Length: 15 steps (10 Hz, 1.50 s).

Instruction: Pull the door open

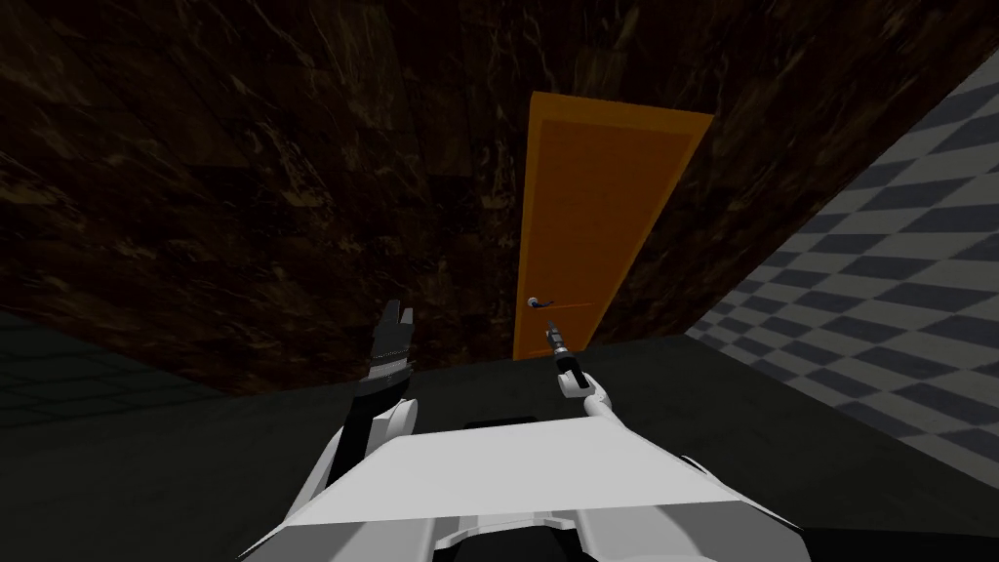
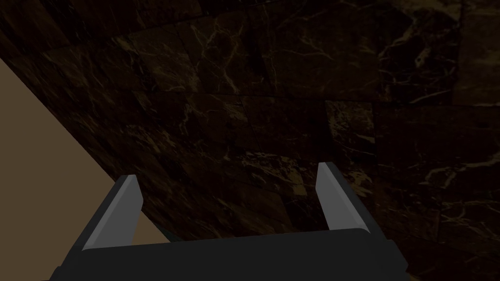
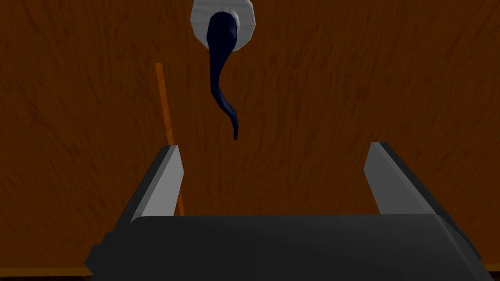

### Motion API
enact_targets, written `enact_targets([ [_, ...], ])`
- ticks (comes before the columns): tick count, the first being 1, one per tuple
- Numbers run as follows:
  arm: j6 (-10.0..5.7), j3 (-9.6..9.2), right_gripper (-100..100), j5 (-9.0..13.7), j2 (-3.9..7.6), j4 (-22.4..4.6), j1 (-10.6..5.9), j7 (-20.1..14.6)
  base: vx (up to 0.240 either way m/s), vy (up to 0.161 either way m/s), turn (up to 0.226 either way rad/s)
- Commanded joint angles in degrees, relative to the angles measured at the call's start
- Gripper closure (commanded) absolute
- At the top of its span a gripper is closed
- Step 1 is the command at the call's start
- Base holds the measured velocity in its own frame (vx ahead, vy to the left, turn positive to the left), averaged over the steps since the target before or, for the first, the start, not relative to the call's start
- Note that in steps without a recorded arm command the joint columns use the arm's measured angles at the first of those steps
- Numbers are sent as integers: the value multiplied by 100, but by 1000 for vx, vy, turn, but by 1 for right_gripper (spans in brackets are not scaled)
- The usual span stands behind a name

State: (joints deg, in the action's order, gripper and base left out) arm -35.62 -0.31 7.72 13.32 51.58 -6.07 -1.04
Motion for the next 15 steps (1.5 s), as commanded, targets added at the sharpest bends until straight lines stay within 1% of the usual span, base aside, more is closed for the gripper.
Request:
enact_targets([
  [1,-43,-1,-100,31,34,-247,-116,-20,53,-126,176],
  [3,-71,-1,-100,48,50,-392,-184,-30,51,-115,114],
  [4,-98,-1,-100,66,67,-537,-252,-40,41,-103,146],
  [5,-112,-2,-100,74,75,-609,-286,-45,37,-101,106],
  [10,-214,-3,-100,139,136,-1146,-537,-81,34,-111,138],
  [11,-199,-4,-100,131,131,-1076,-504,-76,15,-50,31],
  [12,-274,42,-100,169,254,-1144,-447,-177,105,0,151],
  [13,-300,59,-100,183,299,-1165,-424,-213,156,30,137],
  [14,-361,99,-100,214,401,-1214,-371,-296,171,31,112],
  [15,-394,120,-100,232,458,-1242,-341,-342,178,34,104],
])
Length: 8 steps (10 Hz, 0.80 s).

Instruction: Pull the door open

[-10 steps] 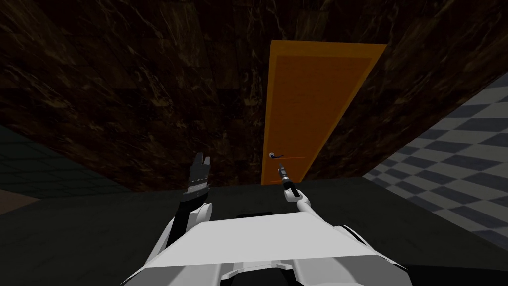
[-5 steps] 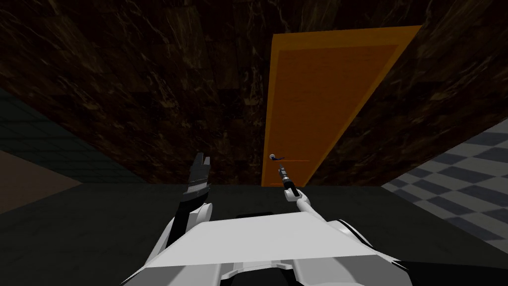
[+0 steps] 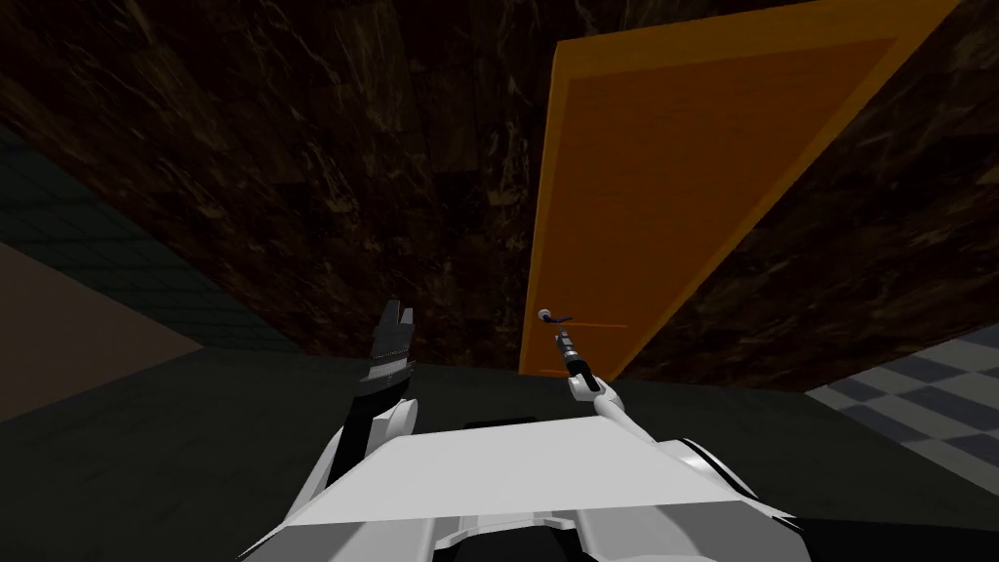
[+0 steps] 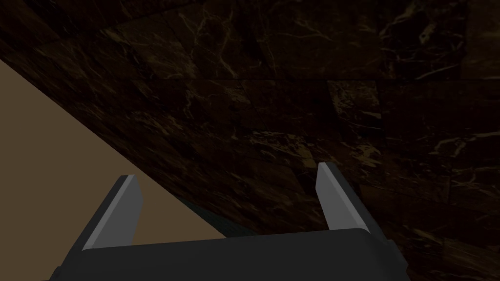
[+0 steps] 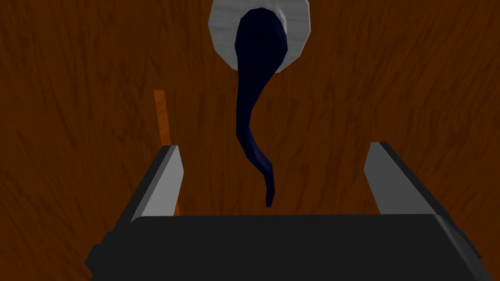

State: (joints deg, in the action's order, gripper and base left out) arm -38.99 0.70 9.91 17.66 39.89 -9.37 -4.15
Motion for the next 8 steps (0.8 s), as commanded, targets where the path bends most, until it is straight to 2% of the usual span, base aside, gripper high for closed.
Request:
enact_targets([
  [1,-161,87,-100,67,200,-156,80,-174,224,70,248],
  [4,-352,211,-100,166,524,-311,248,-437,234,27,184],
  [5,-323,176,-100,142,469,-322,202,-389,106,3,36],
  [6,-323,176,100,142,469,-322,202,-389,-14,-2,-32],
  [8,-323,176,100,142,469,-322,202,-389,-36,-2,2],
])
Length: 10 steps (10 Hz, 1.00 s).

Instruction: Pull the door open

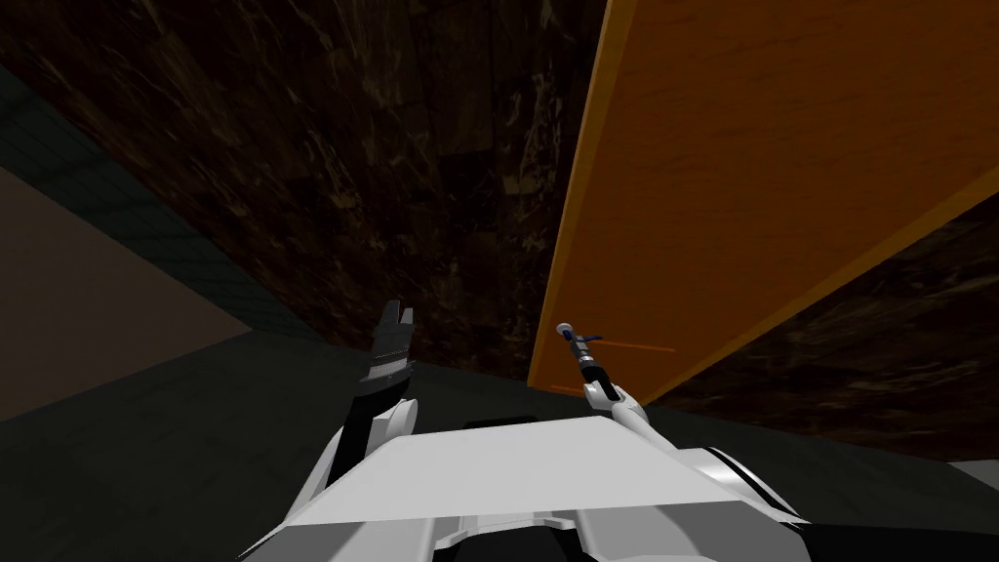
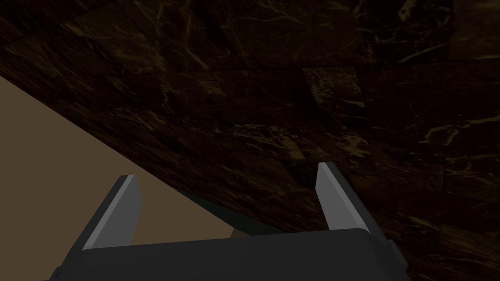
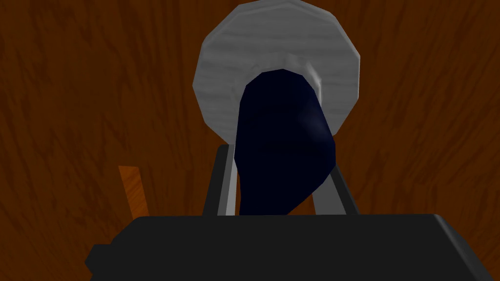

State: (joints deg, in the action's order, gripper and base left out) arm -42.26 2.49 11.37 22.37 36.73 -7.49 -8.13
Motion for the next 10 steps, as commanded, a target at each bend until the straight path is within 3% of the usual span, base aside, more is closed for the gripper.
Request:
enact_targets([
  [1,4,-4,100,-4,-2,-7,14,9,-23,0,3],
  [3,4,-4,100,-4,-2,-7,14,9,-5,1,-2],
  [10,-281,-450,100,-153,332,140,275,-501,-185,-62,111],
])
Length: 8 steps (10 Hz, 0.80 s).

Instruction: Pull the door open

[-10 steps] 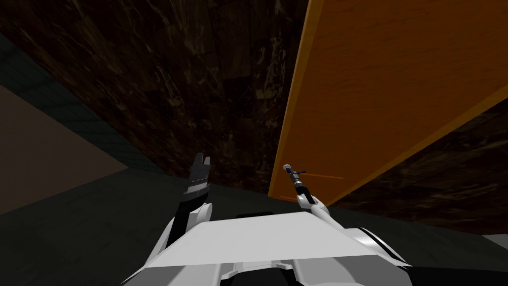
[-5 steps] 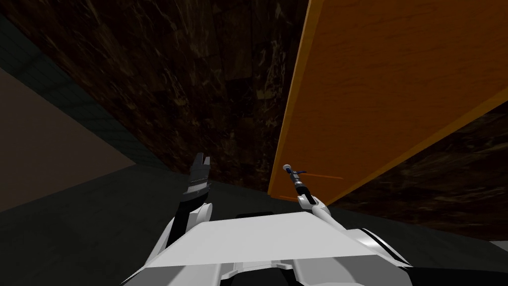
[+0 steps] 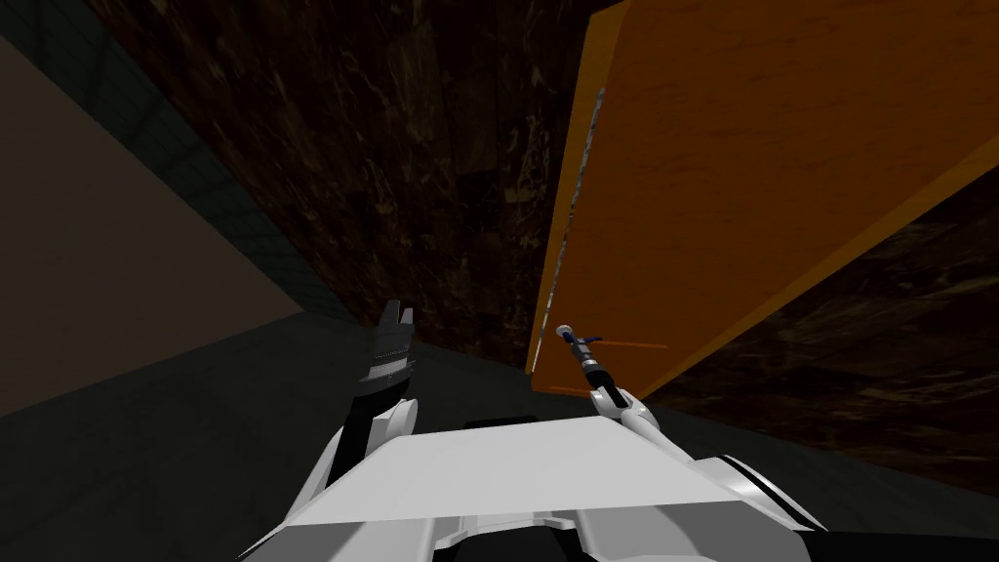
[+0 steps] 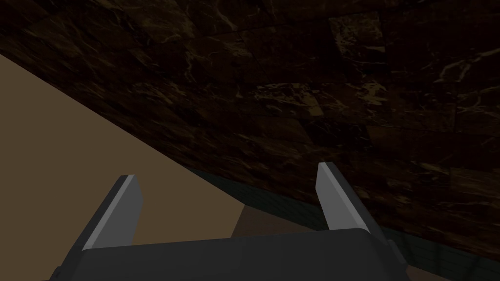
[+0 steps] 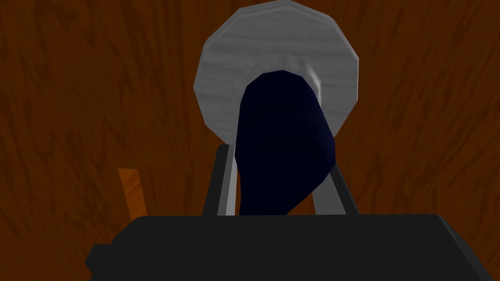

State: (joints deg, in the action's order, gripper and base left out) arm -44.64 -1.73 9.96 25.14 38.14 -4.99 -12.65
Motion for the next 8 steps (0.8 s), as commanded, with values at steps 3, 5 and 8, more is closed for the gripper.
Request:
enact_targets([
  [3,-160,-206,100,-71,193,60,130,-253,-209,-52,100],
  [5,-254,-313,100,-100,248,120,238,-349,-121,-37,75],
  [8,-468,-465,100,-142,407,170,391,-524,-192,-77,110],
])
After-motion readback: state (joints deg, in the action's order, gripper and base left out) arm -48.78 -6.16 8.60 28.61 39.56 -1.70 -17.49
